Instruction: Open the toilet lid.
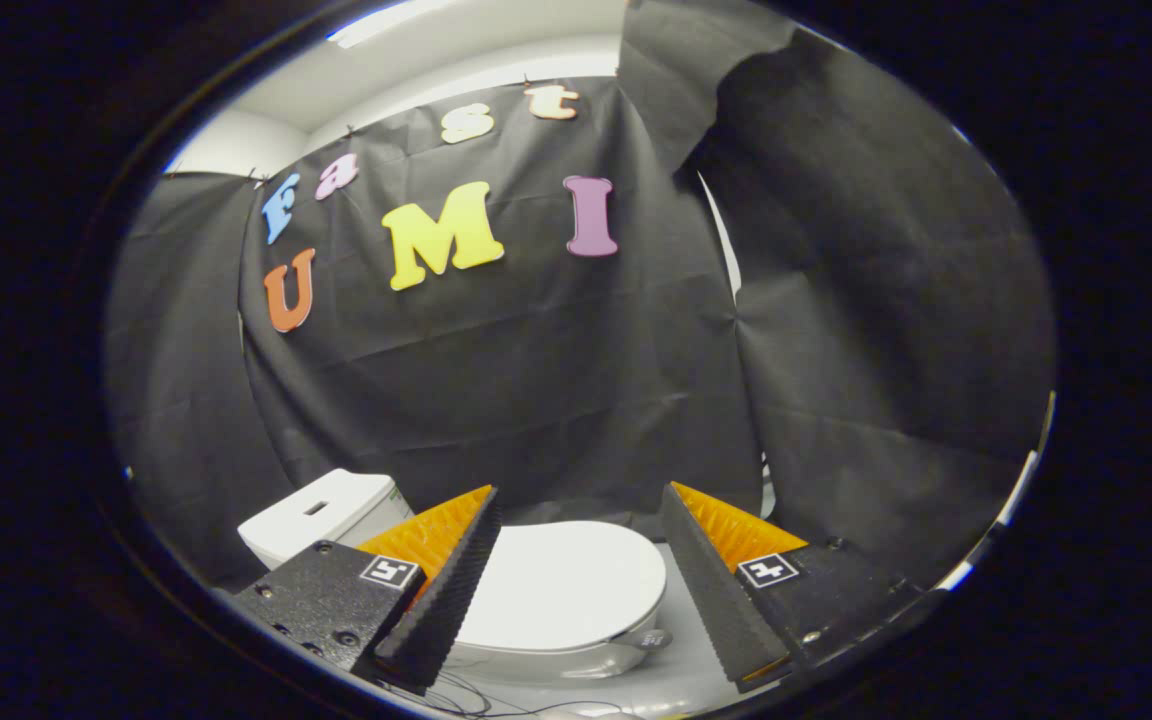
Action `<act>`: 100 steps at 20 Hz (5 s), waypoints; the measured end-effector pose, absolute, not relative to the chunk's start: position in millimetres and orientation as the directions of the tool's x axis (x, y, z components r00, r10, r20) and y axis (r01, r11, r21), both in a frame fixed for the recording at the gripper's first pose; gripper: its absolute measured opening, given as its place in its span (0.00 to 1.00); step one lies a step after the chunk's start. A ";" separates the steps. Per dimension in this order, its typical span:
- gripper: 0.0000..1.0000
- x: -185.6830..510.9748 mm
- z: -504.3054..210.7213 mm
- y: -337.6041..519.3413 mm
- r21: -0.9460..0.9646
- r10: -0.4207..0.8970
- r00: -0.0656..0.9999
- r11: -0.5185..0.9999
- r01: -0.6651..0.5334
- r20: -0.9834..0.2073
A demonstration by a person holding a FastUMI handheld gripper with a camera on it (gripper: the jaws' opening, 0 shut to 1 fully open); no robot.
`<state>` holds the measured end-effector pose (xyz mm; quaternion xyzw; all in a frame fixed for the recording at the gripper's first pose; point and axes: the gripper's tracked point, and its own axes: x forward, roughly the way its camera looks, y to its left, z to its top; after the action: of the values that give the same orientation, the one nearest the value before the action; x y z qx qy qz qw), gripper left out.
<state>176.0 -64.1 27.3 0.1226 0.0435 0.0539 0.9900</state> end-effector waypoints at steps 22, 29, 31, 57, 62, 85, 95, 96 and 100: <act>0.92 244.5 -247.3 -105.7 0.754 0.333 0.783 0.608 0.248 -0.526; 0.58 250.7 -250.0 -93.7 0.859 0.432 0.777 0.440 0.263 -0.459; 0.44 251.8 -252.8 -95.4 0.862 0.430 0.777 0.427 0.273 -0.460; 0.04 236.7 -166.2 -85.2 0.760 0.320 0.777 0.582 0.289 -0.541; 0.04 235.2 -140.5 -73.3 0.730 0.291 0.786 0.626 0.274 -0.545; 0.04 212.7 5.3 15.7 0.557 0.187 0.869 0.823 0.116 -0.458; 0.04 207.8 40.2 58.5 0.531 0.199 0.881 0.845 0.067 -0.428; 0.04 208.0 43.5 62.1 0.523 0.200 0.882 0.850 0.061 -0.428; 0.04 205.2 55.7 80.4 0.505 0.210 0.885 0.863 0.032 -0.415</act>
<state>205.2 80.4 55.7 0.2576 0.2350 0.0475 0.9361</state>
